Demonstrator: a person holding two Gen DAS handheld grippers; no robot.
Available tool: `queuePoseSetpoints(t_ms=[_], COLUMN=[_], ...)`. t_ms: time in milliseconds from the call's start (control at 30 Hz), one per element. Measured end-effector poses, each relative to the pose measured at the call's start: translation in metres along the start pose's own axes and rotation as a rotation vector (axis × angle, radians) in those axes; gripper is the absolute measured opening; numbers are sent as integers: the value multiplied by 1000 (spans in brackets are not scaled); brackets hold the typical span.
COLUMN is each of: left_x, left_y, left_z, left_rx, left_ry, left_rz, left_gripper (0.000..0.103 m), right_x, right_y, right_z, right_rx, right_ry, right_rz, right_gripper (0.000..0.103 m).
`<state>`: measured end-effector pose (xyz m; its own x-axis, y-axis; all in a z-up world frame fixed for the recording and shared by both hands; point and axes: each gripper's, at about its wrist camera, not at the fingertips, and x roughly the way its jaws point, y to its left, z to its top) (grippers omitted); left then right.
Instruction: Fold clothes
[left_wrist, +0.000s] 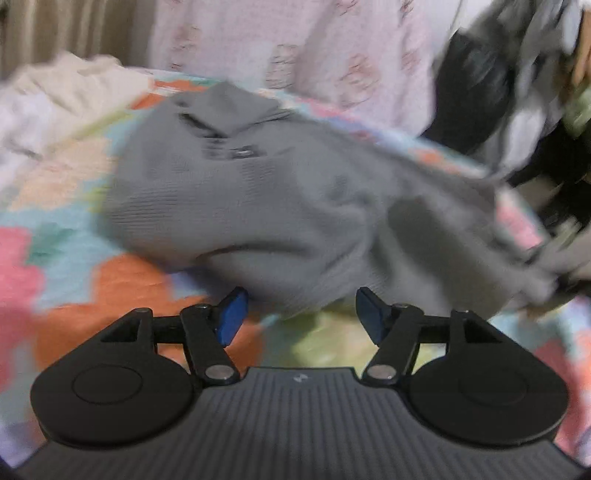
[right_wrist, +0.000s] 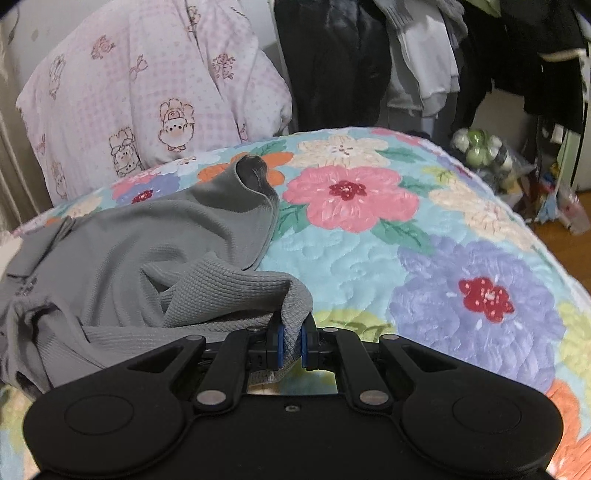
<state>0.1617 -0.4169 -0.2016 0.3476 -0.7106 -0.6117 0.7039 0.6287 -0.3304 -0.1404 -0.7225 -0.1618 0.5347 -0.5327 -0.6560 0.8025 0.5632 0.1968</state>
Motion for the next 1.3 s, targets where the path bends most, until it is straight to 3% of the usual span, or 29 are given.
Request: queuePoseSetpoints(t_ms=[67,100,133,233,333,433,533,667,733,800,867,933,1000,1100,1200,1233,1300], left_x=[11,15,17,12,-12,-56,-105,-182,-215,-227,-213,-192,-180,-172,-183,-187,-182], left_y=[-1,-3,-3,-4,-15,-26,-18,-4,4,15,37,59,65,67,51,46,43], left_z=[6,8,11,18,22,33,54,67,58,41,21,0,-15,-27,-19,-16,-19], left_rx=[-20,-14,-8,7,90,177,155,97,61,21,-27,-65,-51,-21,30,46,57], left_ry=[9,7,17,18,-28,-131,-212,-349,-386,-318,-195,-77,-59,-68,-143,-167,-136], left_rz=[20,44,72,118,188,247,253,295,323,343,354,369,396,404,352,335,302], left_gripper=[62,48,28,15,13,12,11,9,9,9,9,9,9,9,9,9,9], right_x=[2,4,6,8,1,-9,-42,-107,-123,-132,-122,-111,-100,-109,-144,-159,-182], right_y=[-3,-4,-4,-2,1,2,14,36,42,48,53,55,58,46,35,38,49], right_z=[-1,-2,-3,-7,-9,-12,-12,-15,-19,-26,-37,-45,-53,-44,-36,-34,-33], right_rx=[24,33,39,19,-8,-13,-86,-150,-153,-154,-172,-208,-249,-175,-70,-75,-135], right_ry=[3,5,10,1,-7,-6,-97,-228,-221,-176,-45,14,59,2,-160,-217,-281], right_rz=[24,35,43,66,93,106,91,183,190,176,84,3,-74,-15,12,-37,-178], right_gripper=[9,9,9,10,10,10,9,9,10,10,10,10,9,9,9,9,9])
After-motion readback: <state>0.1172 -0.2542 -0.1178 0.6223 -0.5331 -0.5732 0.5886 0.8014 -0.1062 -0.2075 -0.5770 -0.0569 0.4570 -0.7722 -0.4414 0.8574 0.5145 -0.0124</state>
